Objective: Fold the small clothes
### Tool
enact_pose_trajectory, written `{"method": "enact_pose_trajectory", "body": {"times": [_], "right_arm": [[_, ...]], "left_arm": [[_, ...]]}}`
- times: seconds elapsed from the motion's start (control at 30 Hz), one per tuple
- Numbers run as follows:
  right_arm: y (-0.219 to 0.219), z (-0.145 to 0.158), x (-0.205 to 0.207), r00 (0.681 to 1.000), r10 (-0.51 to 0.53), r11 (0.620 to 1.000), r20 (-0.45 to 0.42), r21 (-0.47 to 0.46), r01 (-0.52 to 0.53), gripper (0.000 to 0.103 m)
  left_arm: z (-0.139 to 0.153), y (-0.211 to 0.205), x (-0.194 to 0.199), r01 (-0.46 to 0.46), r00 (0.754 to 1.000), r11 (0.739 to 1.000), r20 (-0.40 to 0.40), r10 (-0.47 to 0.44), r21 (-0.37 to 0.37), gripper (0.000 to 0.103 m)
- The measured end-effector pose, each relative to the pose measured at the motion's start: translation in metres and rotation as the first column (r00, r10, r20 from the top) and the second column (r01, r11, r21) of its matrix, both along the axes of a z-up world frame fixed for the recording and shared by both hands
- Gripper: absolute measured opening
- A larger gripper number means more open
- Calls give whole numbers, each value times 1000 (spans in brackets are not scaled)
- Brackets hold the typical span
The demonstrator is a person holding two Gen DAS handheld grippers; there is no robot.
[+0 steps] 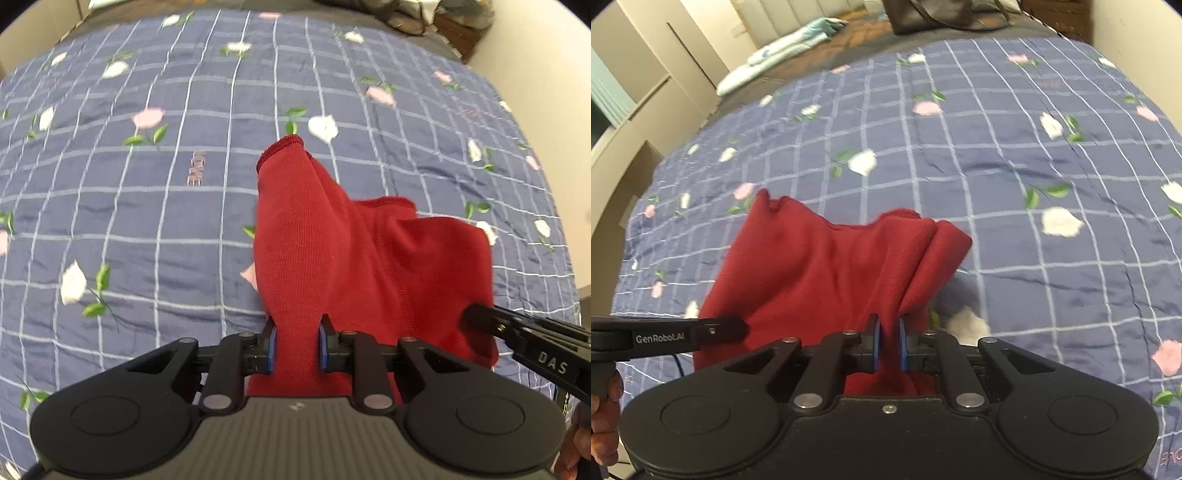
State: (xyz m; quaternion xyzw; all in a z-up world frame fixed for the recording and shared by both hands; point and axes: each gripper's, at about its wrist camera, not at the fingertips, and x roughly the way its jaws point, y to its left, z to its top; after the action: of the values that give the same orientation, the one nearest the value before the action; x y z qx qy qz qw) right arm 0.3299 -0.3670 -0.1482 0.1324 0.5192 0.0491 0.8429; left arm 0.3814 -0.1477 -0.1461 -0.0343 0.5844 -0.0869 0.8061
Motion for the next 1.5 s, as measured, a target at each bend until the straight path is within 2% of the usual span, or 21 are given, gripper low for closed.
{"method": "enact_pose_trajectory", "body": {"times": [0.13, 0.43, 0.67, 0.8, 1.0, 1.2, 1.37, 1.5], "right_arm": [[26, 13, -2, 999, 28, 999, 35, 20, -29, 10], [102, 20, 2, 993, 100, 992, 60, 70, -104, 10], [146, 2, -2, 993, 117, 991, -1, 63, -117, 10], [150, -12, -8, 996, 57, 996, -61, 69, -53, 10], [148, -22, -18, 995, -4, 998, -98, 56, 9, 13], [138, -28, -26, 986, -100, 994, -132, 40, 106, 30], [133, -29, -40, 982, -143, 989, -125, 13, 145, 54], [132, -23, -57, 979, -175, 984, -108, -6, 176, 69]], "left_arm": [[18, 21, -6, 3, 999, 1000, 48, -3, 2, 22], [39, 107, -18, -92, 992, 996, 84, 90, 21, 22], [24, 150, -26, -132, 990, 990, 47, 130, 42, 22], [10, 155, -34, -118, 993, 992, 18, 117, 41, 22], [-1, 152, -39, -80, 997, 996, 2, 80, 41, 23], [-8, 149, -35, -36, 999, 998, -30, 37, 45, 26], [-17, 150, -36, -3, 999, 998, -39, 6, 62, 27], [-23, 157, -37, 14, 999, 998, -52, -10, 61, 30]]}}
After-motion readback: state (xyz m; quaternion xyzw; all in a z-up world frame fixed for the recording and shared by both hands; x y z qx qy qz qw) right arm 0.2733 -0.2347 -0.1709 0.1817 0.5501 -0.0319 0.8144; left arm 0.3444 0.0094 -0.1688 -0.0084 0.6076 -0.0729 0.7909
